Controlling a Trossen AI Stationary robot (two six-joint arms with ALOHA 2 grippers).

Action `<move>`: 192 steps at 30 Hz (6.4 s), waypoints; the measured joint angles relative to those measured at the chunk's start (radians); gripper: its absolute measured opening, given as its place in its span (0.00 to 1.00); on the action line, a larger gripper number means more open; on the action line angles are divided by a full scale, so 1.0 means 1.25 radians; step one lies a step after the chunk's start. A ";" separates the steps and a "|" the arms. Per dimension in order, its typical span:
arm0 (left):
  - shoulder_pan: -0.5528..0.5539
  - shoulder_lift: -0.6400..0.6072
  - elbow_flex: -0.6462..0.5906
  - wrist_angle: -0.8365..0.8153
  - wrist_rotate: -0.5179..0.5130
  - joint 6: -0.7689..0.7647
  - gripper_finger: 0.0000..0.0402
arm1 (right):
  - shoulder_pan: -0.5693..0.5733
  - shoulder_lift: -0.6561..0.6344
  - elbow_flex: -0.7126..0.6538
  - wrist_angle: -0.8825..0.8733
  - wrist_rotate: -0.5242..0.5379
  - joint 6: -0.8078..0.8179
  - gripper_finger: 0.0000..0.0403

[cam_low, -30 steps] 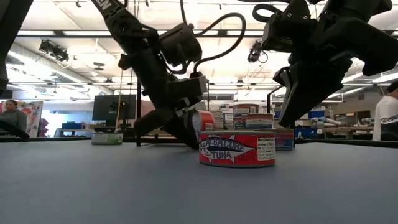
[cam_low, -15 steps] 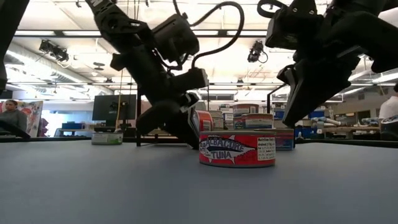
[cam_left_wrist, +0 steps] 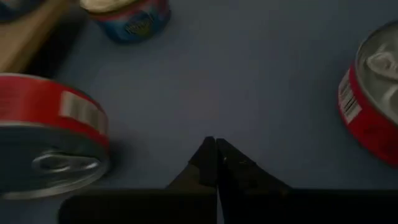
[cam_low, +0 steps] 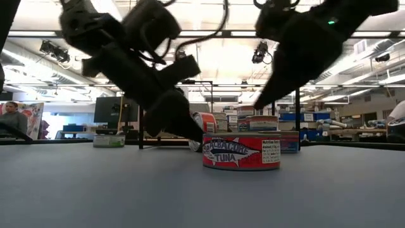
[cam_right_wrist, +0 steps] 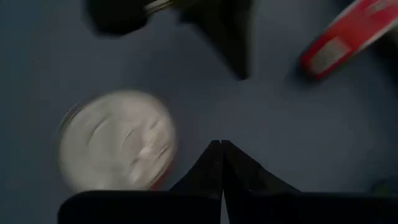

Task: Stack canned seafood by type on shelf
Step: Put the red tuna can aligned with the stacked red tuna can on the shelf, then put the tuna can aligned with the stacked red tuna can on the shelf

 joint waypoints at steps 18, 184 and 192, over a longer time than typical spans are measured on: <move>-0.017 -0.141 -0.238 0.241 -0.085 -0.106 0.04 | -0.209 0.133 -0.001 0.178 0.009 -0.146 0.02; 0.175 -0.105 -0.088 -0.121 0.004 0.362 0.22 | -0.276 0.171 0.000 0.349 -0.164 -0.253 0.02; 0.169 -0.102 -0.039 -0.181 0.003 0.421 0.02 | -0.275 0.171 0.000 0.349 -0.164 -0.253 0.02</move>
